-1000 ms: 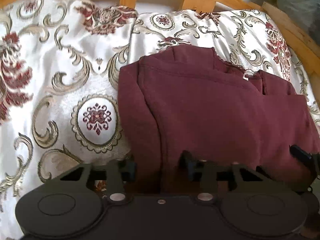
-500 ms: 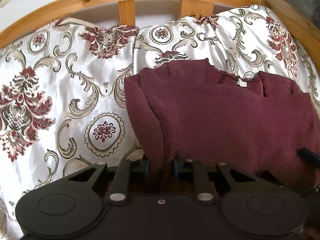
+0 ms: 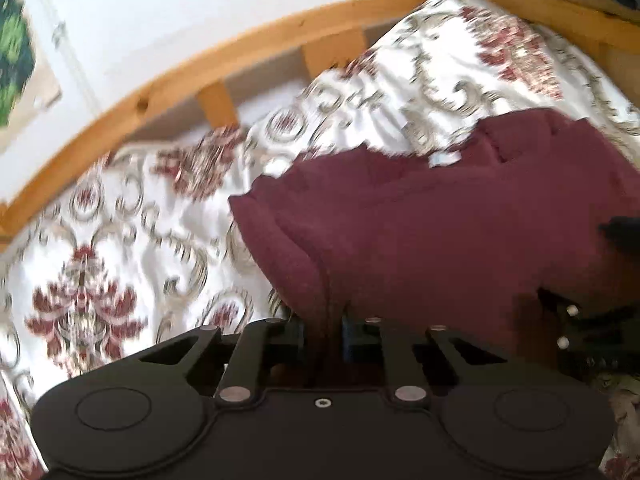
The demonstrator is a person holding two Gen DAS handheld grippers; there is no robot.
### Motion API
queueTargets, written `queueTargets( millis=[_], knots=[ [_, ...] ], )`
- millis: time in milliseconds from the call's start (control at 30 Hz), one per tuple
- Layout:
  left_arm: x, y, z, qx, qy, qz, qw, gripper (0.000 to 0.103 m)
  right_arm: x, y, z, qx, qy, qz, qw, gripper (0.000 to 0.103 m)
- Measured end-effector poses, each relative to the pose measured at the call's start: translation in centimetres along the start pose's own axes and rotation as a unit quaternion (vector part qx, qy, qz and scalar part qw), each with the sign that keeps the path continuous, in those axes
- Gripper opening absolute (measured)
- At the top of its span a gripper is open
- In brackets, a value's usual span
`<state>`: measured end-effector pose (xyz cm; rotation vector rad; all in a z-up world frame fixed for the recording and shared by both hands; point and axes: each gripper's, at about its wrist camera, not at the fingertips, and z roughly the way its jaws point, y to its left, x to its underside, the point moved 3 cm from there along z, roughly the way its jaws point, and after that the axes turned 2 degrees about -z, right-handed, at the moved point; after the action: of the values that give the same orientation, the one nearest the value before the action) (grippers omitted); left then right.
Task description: Fold small clothes
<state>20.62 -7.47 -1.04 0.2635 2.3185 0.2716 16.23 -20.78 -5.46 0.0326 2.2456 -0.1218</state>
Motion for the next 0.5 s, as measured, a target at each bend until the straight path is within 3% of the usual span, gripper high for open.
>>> queueTargets(
  millis=[233, 500],
  knots=[
    [-4.2, -1.8, -3.0, 0.087, -0.04, -0.009, 0.9953, 0.015, -2.2, -3.9, -1.9, 0.095, -0.072, -0.028, 0.992, 0.103],
    [-6.2, -11.1, -5.1, 0.177, -0.082, 0.074, 0.978, 0.014, -2.0, -10.2, -1.5, 0.165, -0.063, 0.024, 0.984, 0.103]
  ],
)
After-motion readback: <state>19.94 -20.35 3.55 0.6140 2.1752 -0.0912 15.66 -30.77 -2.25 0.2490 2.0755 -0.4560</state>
